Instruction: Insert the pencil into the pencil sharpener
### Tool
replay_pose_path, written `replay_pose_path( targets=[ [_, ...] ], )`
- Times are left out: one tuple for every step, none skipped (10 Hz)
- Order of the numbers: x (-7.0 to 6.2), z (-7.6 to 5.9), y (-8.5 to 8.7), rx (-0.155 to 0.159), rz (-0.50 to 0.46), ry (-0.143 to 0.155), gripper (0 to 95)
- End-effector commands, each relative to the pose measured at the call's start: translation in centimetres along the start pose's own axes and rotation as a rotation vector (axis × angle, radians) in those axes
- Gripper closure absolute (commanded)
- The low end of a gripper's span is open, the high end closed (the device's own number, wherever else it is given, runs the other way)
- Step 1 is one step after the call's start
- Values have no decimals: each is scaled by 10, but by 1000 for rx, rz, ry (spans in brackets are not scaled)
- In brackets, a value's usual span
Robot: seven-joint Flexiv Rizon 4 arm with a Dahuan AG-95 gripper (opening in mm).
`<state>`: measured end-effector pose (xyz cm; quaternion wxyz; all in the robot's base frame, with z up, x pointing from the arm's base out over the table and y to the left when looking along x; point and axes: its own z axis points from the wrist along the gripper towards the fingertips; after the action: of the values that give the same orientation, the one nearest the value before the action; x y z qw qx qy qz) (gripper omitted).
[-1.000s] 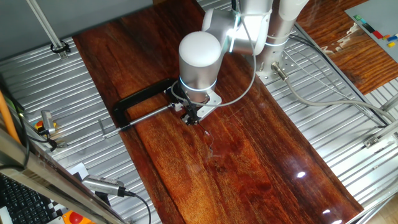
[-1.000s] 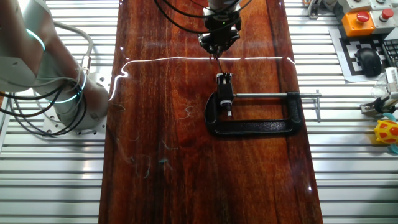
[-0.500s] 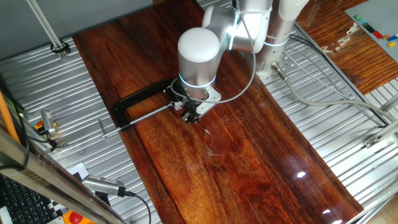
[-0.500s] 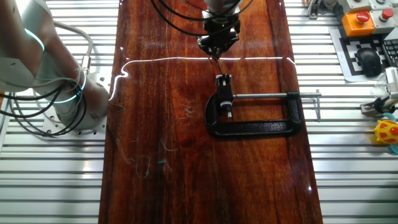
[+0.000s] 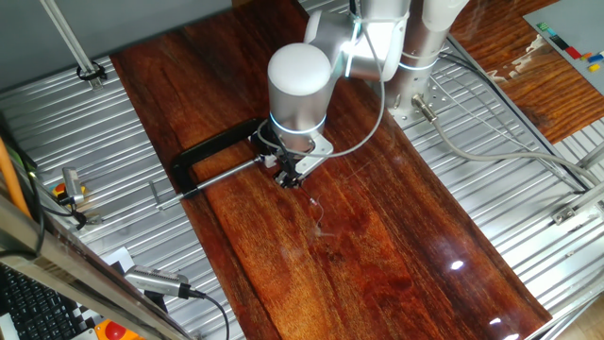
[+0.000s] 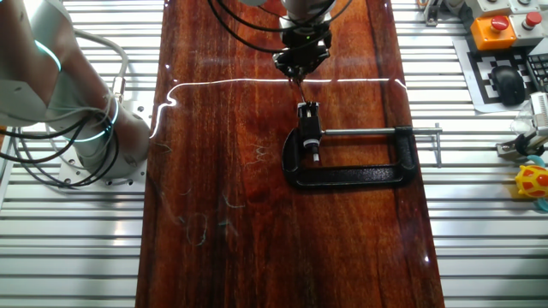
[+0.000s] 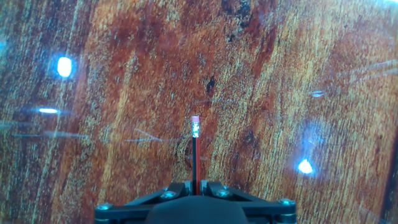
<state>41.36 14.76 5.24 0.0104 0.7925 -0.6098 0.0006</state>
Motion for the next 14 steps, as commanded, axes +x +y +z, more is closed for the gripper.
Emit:
replay_pose_path(
  targets=[
    [0,0,0,2,7,-5,950],
    [0,0,0,2,13,-3,950],
    [0,0,0,2,13,-2,950],
    [0,0,0,3,9,-4,950],
    [0,0,0,3,4,-4,950],
    [0,0,0,0,-7,-9,950],
    [0,0,0,0,-7,-9,950],
    [0,0,1,-2,-14,-9,950],
    [-1,0,1,-2,-16,-7,950],
    [-2,0,0,-1,-21,-8,950],
    [-3,1,0,0,-29,-12,950],
    [-3,1,0,0,-31,-12,950],
    [-3,1,0,0,-36,-12,950],
    [-3,1,-1,1,-39,-15,950]
  ],
)
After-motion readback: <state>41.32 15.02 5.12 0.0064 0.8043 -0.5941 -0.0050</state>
